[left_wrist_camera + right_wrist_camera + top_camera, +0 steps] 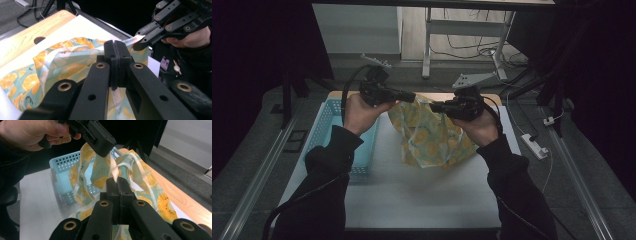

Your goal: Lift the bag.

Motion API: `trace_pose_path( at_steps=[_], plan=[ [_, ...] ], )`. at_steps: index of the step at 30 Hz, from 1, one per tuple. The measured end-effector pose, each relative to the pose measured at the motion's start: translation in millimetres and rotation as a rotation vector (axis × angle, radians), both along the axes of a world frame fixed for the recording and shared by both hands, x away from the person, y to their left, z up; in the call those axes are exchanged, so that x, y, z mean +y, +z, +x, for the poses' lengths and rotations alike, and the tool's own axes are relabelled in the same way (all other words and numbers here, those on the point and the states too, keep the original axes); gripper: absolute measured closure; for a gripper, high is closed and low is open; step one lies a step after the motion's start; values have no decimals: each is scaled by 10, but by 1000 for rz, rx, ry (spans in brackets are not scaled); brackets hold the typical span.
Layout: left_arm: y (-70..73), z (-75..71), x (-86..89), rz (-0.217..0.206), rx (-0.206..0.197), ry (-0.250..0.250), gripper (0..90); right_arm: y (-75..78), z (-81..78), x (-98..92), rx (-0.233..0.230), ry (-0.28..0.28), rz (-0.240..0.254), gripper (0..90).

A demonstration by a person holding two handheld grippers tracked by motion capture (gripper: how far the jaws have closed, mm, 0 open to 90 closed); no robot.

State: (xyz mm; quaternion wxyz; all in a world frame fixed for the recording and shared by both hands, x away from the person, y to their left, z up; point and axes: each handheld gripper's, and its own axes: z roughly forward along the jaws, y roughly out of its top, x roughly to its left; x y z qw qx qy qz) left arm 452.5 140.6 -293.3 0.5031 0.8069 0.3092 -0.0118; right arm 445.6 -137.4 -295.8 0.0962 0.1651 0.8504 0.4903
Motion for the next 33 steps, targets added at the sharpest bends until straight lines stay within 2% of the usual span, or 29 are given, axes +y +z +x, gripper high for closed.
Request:
trace_pose_path(
  at_steps=[7, 11, 19, 33],
  plan=[
    [214, 45, 5, -7, -23, 20, 896, 185, 39, 24, -13, -8, 9, 900],
    [317, 97, -1, -26, -25, 32, 896, 306, 44, 52, -26, -17, 16, 900],
    [589, 167, 15, -46, -60, 64, 896, 530, 61, 110, -55, -30, 35, 900],
    [856, 189, 56, -66, -101, 93, 896, 895, 46, 79, -123, -70, 55, 900]
  ],
)
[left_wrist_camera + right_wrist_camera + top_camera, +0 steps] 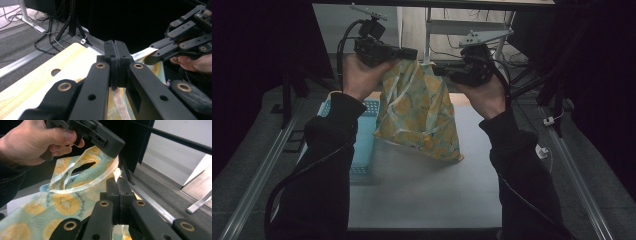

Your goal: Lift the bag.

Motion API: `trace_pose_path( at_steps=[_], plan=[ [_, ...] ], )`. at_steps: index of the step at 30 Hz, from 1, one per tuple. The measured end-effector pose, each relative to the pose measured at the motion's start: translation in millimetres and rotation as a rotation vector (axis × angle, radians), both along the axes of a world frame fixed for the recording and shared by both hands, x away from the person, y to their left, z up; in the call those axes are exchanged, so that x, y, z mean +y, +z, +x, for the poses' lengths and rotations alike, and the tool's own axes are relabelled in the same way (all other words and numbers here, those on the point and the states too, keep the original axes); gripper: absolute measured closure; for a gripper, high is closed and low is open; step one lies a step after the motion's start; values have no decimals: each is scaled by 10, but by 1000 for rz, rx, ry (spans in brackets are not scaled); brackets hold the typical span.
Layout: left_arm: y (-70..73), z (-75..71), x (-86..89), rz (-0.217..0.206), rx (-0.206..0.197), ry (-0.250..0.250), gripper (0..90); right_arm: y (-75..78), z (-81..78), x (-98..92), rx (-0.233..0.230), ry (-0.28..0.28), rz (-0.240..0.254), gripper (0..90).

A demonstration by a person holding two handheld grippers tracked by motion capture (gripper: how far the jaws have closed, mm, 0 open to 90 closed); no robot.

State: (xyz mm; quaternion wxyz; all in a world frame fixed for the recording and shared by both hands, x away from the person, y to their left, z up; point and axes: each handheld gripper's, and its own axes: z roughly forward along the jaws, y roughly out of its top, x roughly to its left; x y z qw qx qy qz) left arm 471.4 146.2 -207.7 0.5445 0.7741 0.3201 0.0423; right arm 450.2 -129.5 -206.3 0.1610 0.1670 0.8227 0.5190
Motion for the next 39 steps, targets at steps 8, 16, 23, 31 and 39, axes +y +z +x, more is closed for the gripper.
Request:
trace_pose_path(
  at_steps=[8, 16, 23, 31, 39],
  plan=[
    [74, -25, 67, -30, -27, 16, 896, 143, -22, -32, -30, -22, 9, 900],
    [-33, 14, 31, -12, -31, 20, 895, 101, 16, -52, -35, -46, -1, 900],
    [-223, 98, -30, 1, -20, 7, 894, -94, 123, -87, -1, -64, -3, 900],
    [-405, 124, -75, 23, -27, -2, 892, -326, 207, -148, 41, -61, -4, 900],
    [-613, 142, -115, 62, -38, -6, 888, -577, 291, -154, 88, -56, -3, 898]
  ],
)
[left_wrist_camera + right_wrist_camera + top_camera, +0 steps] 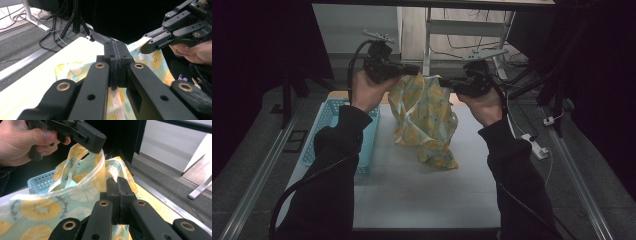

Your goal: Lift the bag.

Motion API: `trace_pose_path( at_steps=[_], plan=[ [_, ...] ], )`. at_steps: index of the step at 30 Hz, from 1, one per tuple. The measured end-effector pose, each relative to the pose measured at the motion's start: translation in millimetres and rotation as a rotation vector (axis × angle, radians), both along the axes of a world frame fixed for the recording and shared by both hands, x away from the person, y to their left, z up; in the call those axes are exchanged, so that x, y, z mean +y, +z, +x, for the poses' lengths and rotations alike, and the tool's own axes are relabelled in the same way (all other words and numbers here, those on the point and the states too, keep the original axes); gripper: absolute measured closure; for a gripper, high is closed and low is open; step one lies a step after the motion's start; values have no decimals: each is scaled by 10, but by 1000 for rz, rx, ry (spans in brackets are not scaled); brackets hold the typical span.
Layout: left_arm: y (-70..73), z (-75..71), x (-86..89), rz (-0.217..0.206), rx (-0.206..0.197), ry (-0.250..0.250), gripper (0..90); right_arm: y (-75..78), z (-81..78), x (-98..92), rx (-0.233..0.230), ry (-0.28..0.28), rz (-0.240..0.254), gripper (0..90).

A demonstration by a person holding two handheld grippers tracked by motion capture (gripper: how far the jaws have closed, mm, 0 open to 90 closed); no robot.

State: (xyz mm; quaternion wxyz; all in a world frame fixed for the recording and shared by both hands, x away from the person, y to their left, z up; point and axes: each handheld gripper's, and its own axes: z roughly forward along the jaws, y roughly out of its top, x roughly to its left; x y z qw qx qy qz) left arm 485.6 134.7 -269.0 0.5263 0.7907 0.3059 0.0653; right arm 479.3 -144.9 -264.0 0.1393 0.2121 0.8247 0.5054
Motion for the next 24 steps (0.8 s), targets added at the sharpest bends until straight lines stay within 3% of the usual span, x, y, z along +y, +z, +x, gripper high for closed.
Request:
trace_pose_path(
  at_steps=[6, 16, 24],
  plan=[
    [-197, 9, -61, 49, -25, -11, 885, -176, 52, 11, 26, -2, -5, 897],
    [-505, 36, -143, 108, -35, -17, 883, -475, 128, -10, 72, -19, -14, 893],
    [-660, 74, -173, 110, -12, -31, 828, -586, 183, -45, 93, -42, -21, 836]
  ],
)
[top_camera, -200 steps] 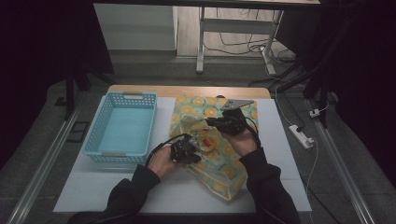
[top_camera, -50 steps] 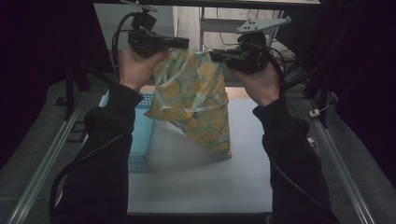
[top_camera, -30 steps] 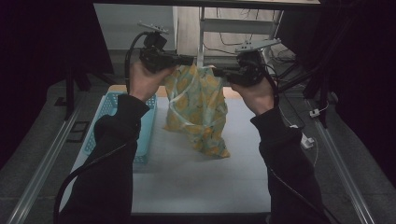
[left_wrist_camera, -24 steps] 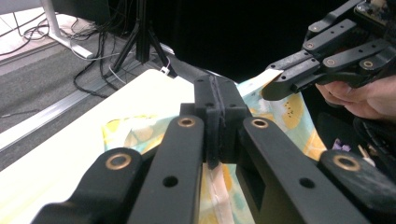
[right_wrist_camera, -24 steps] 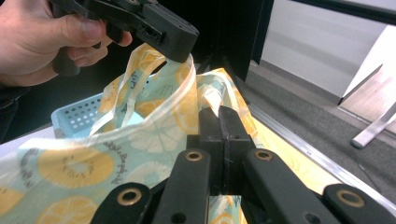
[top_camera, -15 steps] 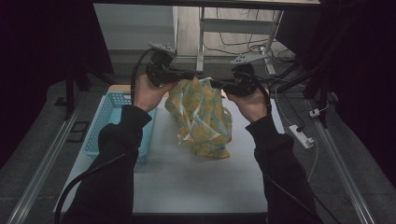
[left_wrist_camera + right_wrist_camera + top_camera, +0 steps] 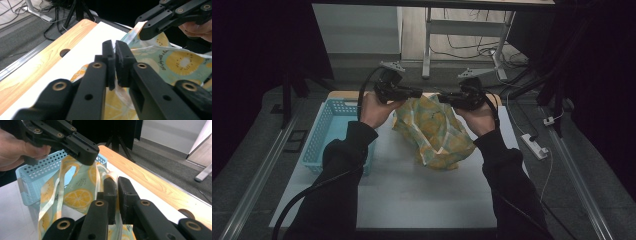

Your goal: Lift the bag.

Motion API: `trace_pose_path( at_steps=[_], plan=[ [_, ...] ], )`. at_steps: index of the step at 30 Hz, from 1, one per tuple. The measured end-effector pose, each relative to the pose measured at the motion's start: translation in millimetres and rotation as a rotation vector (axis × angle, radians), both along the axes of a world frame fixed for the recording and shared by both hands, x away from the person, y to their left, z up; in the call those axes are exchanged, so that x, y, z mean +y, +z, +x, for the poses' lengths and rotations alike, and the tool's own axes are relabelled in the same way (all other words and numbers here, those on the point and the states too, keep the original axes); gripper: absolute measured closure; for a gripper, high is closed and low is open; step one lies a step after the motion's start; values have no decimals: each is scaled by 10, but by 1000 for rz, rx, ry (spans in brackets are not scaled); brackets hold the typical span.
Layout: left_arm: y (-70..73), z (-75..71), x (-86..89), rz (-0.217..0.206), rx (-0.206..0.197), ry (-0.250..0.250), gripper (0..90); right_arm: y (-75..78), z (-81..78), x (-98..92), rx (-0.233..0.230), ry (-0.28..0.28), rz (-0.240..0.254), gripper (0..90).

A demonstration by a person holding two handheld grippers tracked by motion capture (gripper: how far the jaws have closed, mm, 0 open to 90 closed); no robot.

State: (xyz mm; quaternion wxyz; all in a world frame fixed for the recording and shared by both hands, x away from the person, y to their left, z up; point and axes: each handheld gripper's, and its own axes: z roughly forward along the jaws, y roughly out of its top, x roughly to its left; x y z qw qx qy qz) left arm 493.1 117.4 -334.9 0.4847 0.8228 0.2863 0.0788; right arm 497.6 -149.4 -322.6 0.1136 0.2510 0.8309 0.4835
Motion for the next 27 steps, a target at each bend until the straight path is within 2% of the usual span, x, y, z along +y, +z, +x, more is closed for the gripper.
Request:
trace_pose_path(
  at_steps=[7, 13, 22, 27],
  plan=[
    [-45, -12, 0, -5, -3, 6, 650, 0, 10, -18, 12, -7, 0, 729],
    [-16, -43, 44, -26, 20, 8, 479, 33, 5, -35, 16, -16, 8, 601],
    [-13, -154, 64, -22, 42, 11, 245, 62, -12, -81, 23, -37, 24, 456],
    [-42, -232, 107, -21, 47, 11, 184, 45, -61, -91, 19, -34, 20, 392]
  ],
)
